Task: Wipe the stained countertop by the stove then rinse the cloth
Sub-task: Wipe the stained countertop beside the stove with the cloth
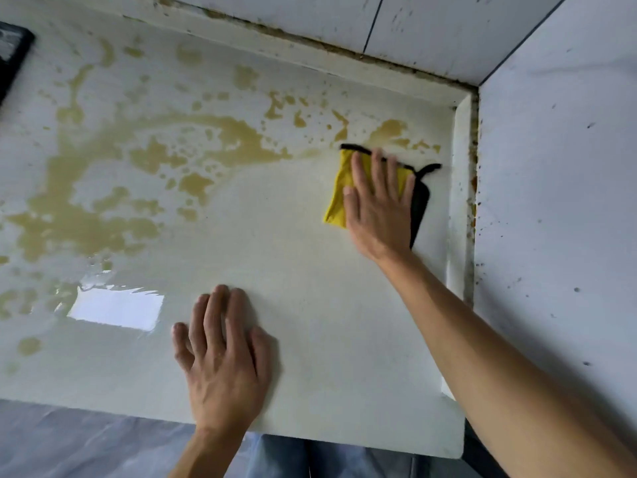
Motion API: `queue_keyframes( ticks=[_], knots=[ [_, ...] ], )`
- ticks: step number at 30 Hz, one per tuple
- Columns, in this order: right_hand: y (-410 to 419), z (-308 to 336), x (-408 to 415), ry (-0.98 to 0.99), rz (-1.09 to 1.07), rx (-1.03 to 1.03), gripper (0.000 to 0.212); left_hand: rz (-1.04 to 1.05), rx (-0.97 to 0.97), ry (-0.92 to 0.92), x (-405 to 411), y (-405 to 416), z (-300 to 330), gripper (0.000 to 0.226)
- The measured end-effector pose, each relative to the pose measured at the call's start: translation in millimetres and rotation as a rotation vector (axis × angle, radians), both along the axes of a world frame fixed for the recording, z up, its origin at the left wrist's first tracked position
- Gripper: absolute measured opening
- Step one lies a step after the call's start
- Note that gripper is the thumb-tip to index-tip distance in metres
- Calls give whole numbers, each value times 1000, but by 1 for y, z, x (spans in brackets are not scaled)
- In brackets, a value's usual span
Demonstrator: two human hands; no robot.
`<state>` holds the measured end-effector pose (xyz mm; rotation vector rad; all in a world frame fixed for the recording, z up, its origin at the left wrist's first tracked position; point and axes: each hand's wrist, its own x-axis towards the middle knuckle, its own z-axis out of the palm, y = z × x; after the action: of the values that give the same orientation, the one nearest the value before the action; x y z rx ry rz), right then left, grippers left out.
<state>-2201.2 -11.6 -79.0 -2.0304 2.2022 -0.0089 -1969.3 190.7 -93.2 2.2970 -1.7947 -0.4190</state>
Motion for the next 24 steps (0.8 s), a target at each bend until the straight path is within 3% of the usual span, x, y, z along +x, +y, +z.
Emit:
queue_keyframes(
  ticks=[2,7,10,14,17,21,24],
  knots=[
    [34,1,-4,-31,75,2,63,-3,5,5,2,-1,2,65],
    [69,5,-41,13,-160,33,68,2,-8,16,1,0,0,67],
    [40,1,-40,37,-237,0,66,6,-42,13,1,0,-3,67],
    [-29,-3,-33,-70,-339,-19,66,-12,-53,-12,1,0,-4,66],
    [-38,-3,-4,-40,-183,-29,67,-14,-38,-16,2,-1,-4,65],
    [16,-6,20,-10,100,-65,64,-8,-11,2,1,-1,3,65],
    [42,-7,2,-12,33,-60,64,-26,-21,13,3,-2,8,65]
  ],
)
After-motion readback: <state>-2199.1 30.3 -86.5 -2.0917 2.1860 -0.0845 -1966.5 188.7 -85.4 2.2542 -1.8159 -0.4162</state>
